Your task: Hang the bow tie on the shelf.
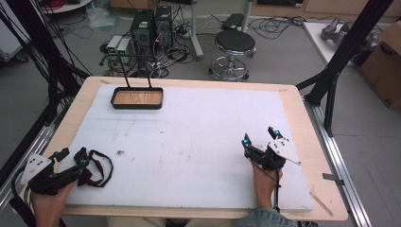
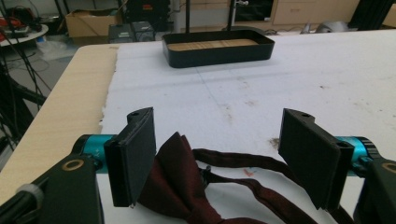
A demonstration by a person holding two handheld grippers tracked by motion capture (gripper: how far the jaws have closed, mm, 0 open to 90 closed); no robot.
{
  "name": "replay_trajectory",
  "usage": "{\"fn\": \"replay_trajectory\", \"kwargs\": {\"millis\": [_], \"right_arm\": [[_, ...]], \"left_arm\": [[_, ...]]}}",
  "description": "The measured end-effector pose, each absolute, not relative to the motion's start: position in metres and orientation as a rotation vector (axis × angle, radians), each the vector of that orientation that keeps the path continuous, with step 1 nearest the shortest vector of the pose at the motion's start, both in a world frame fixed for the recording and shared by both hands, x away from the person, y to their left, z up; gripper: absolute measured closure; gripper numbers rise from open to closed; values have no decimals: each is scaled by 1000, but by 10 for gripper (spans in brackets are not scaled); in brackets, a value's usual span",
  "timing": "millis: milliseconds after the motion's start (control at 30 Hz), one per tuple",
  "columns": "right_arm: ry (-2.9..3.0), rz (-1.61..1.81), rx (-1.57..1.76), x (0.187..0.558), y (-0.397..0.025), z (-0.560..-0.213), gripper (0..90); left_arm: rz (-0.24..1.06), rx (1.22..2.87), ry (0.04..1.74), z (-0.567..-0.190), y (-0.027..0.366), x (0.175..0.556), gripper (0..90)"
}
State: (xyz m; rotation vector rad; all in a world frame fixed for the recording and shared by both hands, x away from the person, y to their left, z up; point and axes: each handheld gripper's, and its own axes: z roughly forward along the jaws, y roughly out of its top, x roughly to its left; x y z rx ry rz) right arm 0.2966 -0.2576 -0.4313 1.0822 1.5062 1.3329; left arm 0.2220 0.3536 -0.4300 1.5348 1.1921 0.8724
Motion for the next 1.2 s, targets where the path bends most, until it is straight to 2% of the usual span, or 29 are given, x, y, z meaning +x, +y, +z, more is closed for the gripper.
{"fn": "replay_trajectory", "kwargs": {"millis": [533, 800, 1200], "right_arm": [[1508, 1332, 1077, 297, -257, -432, 107], [1512, 1329, 1073, 297, -257, -432, 106], [1518, 1330, 1076, 297, -256, -432, 107]], "left_arm": [[853, 1652, 1372, -443, 357, 230, 378], [816, 1699, 1391, -444, 355, 233, 447], [800, 1733, 1418, -446, 353, 235, 486]]}}
